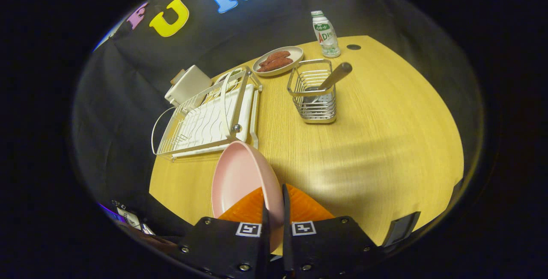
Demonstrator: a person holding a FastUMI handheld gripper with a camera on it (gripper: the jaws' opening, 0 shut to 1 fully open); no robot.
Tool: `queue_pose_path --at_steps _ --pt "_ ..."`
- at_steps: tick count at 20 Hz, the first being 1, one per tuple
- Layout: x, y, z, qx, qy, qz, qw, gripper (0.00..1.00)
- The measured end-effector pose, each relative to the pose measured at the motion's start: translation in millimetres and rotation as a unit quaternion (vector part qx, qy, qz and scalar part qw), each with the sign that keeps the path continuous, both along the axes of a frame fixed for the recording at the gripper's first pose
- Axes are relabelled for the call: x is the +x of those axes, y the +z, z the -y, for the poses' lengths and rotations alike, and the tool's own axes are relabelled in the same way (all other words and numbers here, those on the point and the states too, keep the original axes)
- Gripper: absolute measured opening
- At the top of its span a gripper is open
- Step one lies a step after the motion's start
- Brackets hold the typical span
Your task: Take the plate from the dish rack, then take the spoon from the basket and place it into the plate.
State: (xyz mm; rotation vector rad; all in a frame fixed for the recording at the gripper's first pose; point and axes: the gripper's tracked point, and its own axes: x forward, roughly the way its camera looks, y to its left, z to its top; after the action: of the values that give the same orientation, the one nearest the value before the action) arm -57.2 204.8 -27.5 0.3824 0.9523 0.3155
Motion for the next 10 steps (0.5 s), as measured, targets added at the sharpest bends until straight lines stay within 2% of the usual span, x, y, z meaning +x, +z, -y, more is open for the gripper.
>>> queue_pose_path --at_steps 10 --pt "1 -30 -12 0.046 0.004 -0.035 0.998 0.13"
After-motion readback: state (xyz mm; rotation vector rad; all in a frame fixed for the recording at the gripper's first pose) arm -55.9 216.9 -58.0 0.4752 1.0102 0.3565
